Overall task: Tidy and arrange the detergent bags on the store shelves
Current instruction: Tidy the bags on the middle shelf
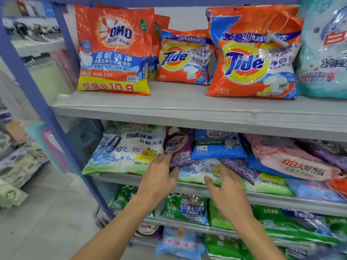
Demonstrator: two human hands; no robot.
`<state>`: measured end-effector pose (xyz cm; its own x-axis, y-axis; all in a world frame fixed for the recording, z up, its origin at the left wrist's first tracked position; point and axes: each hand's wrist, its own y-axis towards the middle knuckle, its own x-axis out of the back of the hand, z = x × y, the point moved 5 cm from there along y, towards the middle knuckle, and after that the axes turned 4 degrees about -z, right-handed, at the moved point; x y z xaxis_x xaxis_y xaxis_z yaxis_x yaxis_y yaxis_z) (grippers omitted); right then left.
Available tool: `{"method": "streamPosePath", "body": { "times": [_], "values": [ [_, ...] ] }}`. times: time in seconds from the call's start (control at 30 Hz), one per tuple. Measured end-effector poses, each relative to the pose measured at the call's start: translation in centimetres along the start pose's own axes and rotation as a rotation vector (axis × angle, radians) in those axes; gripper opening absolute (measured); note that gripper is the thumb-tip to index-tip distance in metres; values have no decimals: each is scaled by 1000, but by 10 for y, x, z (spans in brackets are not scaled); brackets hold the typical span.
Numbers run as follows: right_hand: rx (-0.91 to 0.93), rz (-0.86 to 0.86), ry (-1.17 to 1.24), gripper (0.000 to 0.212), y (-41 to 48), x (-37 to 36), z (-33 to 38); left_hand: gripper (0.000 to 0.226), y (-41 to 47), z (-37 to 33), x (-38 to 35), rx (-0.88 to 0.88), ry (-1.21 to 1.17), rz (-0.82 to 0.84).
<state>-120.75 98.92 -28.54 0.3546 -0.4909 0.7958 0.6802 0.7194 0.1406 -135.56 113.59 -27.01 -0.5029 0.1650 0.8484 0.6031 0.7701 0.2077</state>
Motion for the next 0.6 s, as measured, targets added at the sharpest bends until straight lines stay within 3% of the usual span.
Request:
{"method": "streamPosePath", "body": {
  "times": [0.23, 0.47, 0.6],
  "values": [
    [-231, -119, -238, 61, 38, -9, -52, 61, 34, -1, -57, -139, 261, 118],
    [-73, -323, -373, 51, 49, -7, -76, 76, 64, 3, -85, -44, 324, 140],
    [76, -432, -401, 49, 52, -2, -85, 52, 68, 3, -92, -68, 382, 61]
  ]
}}
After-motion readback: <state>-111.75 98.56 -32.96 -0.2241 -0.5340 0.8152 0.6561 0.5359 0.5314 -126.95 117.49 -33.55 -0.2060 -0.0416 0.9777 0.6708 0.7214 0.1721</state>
